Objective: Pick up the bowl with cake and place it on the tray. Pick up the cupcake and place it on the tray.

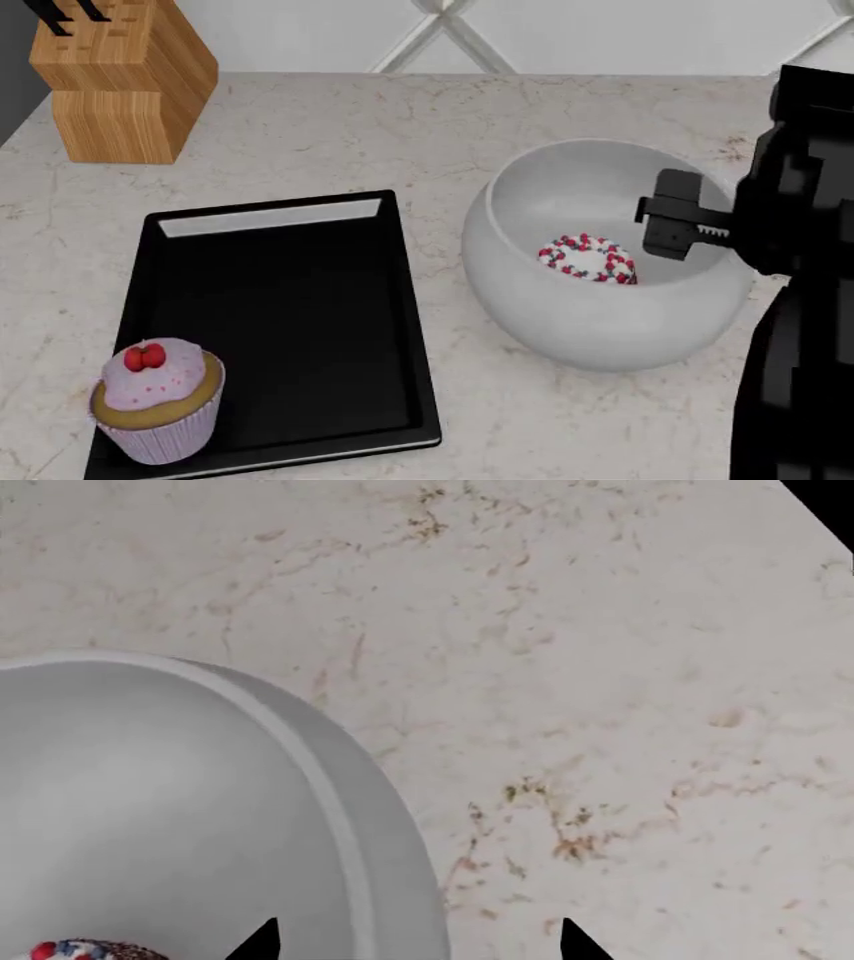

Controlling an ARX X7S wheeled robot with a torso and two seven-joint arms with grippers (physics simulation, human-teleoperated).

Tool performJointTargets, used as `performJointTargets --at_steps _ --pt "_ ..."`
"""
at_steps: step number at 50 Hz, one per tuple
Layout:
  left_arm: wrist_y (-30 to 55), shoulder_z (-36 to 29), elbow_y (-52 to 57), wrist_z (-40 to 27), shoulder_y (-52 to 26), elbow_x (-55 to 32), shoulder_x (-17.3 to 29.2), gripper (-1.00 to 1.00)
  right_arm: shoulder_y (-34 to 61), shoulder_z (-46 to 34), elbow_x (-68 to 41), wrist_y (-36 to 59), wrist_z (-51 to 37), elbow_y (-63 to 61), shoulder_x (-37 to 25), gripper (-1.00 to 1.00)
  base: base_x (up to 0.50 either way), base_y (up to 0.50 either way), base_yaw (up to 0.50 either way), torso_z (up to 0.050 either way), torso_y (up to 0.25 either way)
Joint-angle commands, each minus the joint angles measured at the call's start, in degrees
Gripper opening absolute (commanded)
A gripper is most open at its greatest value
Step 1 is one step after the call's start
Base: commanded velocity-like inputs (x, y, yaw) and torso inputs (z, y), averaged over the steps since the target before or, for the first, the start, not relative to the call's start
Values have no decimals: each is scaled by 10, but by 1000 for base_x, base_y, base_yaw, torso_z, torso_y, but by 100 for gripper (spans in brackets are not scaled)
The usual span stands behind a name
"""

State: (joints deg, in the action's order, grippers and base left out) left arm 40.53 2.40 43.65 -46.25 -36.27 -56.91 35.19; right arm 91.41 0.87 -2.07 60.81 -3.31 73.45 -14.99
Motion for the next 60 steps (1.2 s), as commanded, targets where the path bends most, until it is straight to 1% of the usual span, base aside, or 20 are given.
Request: performJointTargets --at_steps 1,7,8,15,19,24,28,35,46,60 --pt "5 1 10 -9 3 -10 4 100 -39 36 18 8 -21 15 -12 100 0 0 0 0 0" --pt "10 3 13 -15 0 -19 6 100 -41 38 19 11 -18 15 -14 100 0 0 0 0 0" --pt "11 2 13 -16 -1 -21 6 100 -42 38 20 12 -18 15 -14 -100 0 0 0 0 0" --pt "15 5 17 -23 -3 -31 9 100 -41 35 20 15 -9 15 -15 -100 0 0 0 0 0" --pt "15 6 18 -26 -3 -32 10 100 -35 21 25 13 4 15 -12 -100 0 0 0 0 0" --pt "13 6 19 -27 1 -30 9 100 -7 -32 38 -3 49 15 0 -100 0 0 0 0 0" --pt "10 2 17 -26 3 -24 6 100 37 -79 42 -15 92 15 17 -100 0 0 0 0 0" --pt "5 -3 13 -23 2 -11 3 100 96 -118 33 -17 109 15 40 -100 0 0 0 0 0" --pt "-11 -13 -1 -10 1 19 -2 100 144 -129 20 -18 119 15 67 -100 0 0 0 0 0" --pt "-14 -5 -7 -8 0 27 11 100 128 -112 17 -25 128 15 119 -100 0 0 0 0 1"
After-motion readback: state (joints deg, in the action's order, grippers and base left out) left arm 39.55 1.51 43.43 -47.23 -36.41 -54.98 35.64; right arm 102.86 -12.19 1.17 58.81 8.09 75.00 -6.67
